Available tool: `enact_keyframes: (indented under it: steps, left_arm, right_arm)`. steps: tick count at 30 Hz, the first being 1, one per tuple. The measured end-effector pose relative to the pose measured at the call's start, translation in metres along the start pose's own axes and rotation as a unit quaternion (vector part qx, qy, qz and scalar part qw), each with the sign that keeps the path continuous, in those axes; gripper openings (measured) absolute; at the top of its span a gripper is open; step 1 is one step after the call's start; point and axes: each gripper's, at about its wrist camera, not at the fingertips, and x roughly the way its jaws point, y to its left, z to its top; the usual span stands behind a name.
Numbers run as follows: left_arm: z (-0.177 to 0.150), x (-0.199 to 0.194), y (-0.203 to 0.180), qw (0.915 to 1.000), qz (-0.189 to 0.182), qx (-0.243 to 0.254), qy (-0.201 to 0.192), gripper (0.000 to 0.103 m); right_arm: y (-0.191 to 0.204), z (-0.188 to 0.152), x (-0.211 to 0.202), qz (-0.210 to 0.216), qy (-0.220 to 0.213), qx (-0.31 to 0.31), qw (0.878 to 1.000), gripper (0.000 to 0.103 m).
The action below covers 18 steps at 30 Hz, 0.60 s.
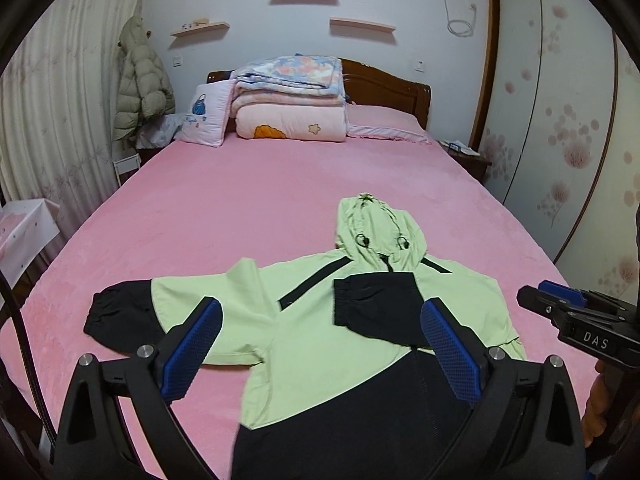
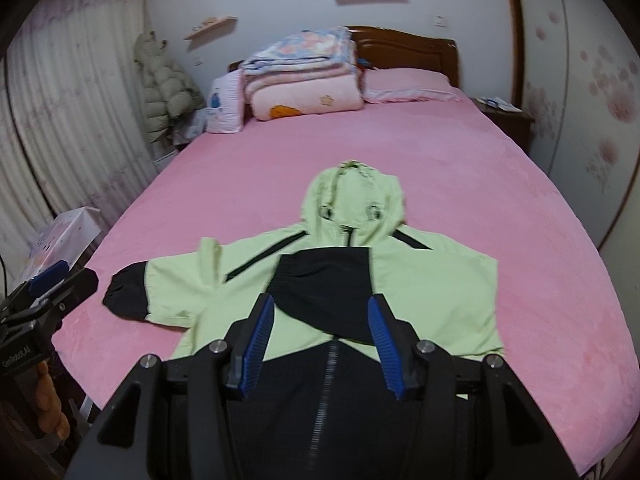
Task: Fold large clothes
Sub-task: 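Move the left tool toward the other black sleeve cuff, then grasp the other black sleeve cuff with the left gripper and lift it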
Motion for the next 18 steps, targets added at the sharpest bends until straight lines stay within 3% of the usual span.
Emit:
enact_keyframes:
  steps: [4,9,18]
  left_arm:
    - [-0.016,0.002,0.051,0.9998,0.009,-0.018,0.006,0.099]
    - [-0.041,0.024,0.134,0.9966,0.012,-0.069,0.042,0.099]
    - [-0.101,0.093,0.292,0.9759,0.058,-0.195,0.078,0.099]
  right_arm:
    - [0.039,-0.002,0.009,-0.002,-0.016,-0.028,0.999,0.049]
    - [0.091,-0.004,0.046,0.003,-0.007,-0.057,0.998,0.049]
    - [0.176,-0.016,0.136,0.010,0.038,-0.111,0.993,0.049]
